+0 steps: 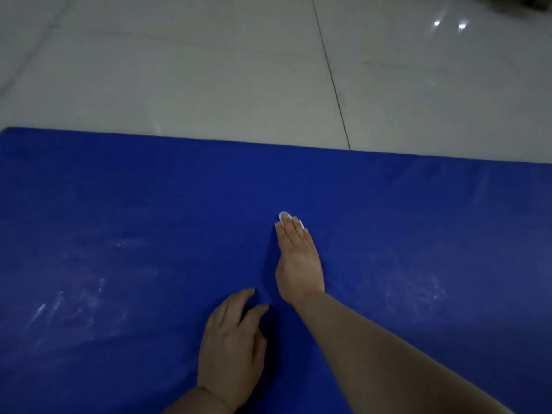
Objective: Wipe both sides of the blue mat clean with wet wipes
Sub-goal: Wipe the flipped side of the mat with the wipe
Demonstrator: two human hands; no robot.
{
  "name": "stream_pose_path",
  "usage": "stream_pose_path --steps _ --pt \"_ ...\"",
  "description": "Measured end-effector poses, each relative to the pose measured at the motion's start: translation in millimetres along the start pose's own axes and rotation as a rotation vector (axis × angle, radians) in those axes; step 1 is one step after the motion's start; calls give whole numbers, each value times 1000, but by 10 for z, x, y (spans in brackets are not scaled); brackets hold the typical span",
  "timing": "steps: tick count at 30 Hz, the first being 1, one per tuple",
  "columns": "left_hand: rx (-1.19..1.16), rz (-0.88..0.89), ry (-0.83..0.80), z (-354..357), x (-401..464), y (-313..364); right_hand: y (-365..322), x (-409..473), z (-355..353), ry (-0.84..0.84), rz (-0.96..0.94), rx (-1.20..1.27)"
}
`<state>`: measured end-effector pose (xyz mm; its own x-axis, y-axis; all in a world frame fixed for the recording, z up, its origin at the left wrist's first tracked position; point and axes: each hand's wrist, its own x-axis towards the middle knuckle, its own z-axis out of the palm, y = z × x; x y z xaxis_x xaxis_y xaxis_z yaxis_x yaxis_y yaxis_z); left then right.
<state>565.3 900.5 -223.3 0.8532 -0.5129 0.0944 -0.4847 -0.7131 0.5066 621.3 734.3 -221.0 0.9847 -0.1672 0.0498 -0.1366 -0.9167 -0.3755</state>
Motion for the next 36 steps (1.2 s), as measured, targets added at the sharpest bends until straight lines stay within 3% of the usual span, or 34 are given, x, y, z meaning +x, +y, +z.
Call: stream_pose_path --steps 5,10,13,19,21,23,25,27,29,31,32,33,36 --pt "177 -190 11 -120 731 -210 51 -2 68 49 14 -24" --pt "250 -203 -36 -80 802 -348 26 21 136 88 47 -39" --pt "225 -186 19 -43 819 -388 -76 93 163 93 94 -49" --pt "164 -190 70 -26 856 -362 -22 442 127 21 -262 -196" --pt "152 -199 72 -28 858 -347 272 552 -54 68 -97 -282" --pt "166 -206 78 -18 871 -338 512 647 -295 73 183 -360" --pt "183 -213 78 5 874 -335 514 781 -372 40 354 -310" --pt "180 -220 88 7 886 -338 227 935 -245 50 313 -292" --pt "175 -220 93 3 899 -344 -88 1006 7 63 82 -224" --pt "174 -209 97 3 907 -357 -249 992 70 -57 -160 -170" --pt "167 -202 106 8 905 -363 -179 1001 -10 -39 -206 -186" --pt "157 -195 118 15 904 -372 -19 1027 -98 -12 -178 -216" --pt "145 -179 136 32 911 -382 610 1049 -375 36 147 -247"
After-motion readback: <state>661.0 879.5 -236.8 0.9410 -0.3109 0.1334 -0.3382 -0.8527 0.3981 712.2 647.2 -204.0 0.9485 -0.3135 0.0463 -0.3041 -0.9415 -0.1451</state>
